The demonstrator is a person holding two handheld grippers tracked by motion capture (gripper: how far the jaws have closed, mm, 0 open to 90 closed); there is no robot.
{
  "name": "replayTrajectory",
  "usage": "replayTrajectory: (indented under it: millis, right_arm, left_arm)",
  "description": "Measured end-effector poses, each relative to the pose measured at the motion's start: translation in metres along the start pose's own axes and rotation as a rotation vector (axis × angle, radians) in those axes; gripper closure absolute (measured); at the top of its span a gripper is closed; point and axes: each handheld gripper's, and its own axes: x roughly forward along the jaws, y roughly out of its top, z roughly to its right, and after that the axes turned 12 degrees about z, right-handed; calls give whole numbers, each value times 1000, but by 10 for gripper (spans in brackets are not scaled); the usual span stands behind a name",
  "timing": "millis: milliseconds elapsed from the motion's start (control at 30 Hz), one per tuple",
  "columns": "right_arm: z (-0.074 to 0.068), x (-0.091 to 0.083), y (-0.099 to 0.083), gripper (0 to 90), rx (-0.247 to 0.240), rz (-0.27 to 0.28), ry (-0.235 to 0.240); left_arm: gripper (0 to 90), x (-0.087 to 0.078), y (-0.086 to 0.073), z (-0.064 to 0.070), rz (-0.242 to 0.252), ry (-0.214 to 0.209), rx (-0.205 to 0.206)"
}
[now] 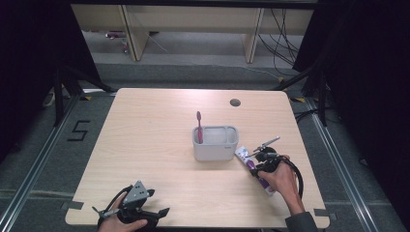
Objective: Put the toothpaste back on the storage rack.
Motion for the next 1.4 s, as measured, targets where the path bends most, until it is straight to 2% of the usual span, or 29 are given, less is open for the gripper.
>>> replayTrajectory:
  millis: [33, 67, 100, 133, 167, 233, 267, 367, 400, 433, 467, 667, 700, 733, 833, 867, 967, 1033, 1100, 1167, 1300, 1333, 1367, 1400]
  right_arm:
    - [0, 0, 1, 689, 13, -20, -2]
    - [0, 1, 2, 688, 22, -28, -6]
    - [2, 2, 3, 687, 9, -33, -4]
    - [2, 3, 4, 691, 18, -48, -3]
    - [5, 4, 5, 698, -13, -43, 2]
    - [5, 5, 6, 705, 10, -70, -10]
    - [6, 6, 7, 709, -2, -71, -8]
    - [9, 8, 7, 738, 4, -87, -6]
    - [13, 9, 8, 741, -25, -90, -4]
    - [14, 10, 7, 741, -30, -84, 1]
    - [13, 9, 8, 741, -1, -100, -9]
    - [13, 12, 9, 741, -3, -116, -1]
    - [15, 14, 10, 740, 1, -122, 4]
    - [14, 14, 10, 740, 24, -131, 10]
    - [17, 15, 10, 740, 6, -131, 15]
    - [16, 15, 11, 740, 19, -141, 12]
    - [17, 16, 12, 742, 22, -141, 15]
    - [19, 16, 12, 745, 16, -133, 23]
    - [19, 16, 11, 748, 32, -129, 31]
    - [20, 16, 11, 750, 49, -126, 25]
    - [26, 15, 9, 753, 3, -118, 34]
    - [27, 14, 9, 754, 10, -124, 36]
    - [25, 13, 9, 755, 47, -111, 45]
    - [27, 11, 9, 755, 34, -99, 46]
  left_arm:
    - [162, 0, 0, -1, -10, 5, 11]
    - [162, 1, 0, 1, 7, 1, -10]
    - [162, 1, -1, 1, 7, 0, -10]
    - [162, 1, 0, 1, 7, -2, -7]
    - [162, 1, 0, 1, 7, -1, -8]
    - [161, 1, 0, 0, 0, -3, -2]
    - [161, 1, 0, 1, 0, -3, -3]
    - [162, 1, -1, 1, 10, 0, -13]
    - [162, 1, -1, 2, 10, 1, -16]
    - [162, 1, -1, 2, 10, 1, -15]
    - [162, 1, -1, 1, 0, -2, -6]
    - [162, 1, -1, 1, 9, -1, -11]
    - [162, 1, -1, 2, 10, -1, -17]
    - [162, 1, -1, 2, 8, 3, -17]
    - [162, 2, -1, 2, 8, 3, -17]
    - [162, 2, -1, 2, 8, 0, -16]
    - [162, 1, -1, 1, 2, -7, -13]
    - [162, 1, -1, 2, 6, 4, -16]
    - [162, 0, -1, 1, -2, 1, -9]
    - [162, 1, -1, 2, 9, 3, -19]
    - [162, 1, -1, 2, 9, 1, -15]
    - [162, 1, -1, 2, 8, 1, -16]
    - [162, 1, -1, 2, 8, 1, -14]
    - [162, 1, -1, 2, 9, 2, -15]
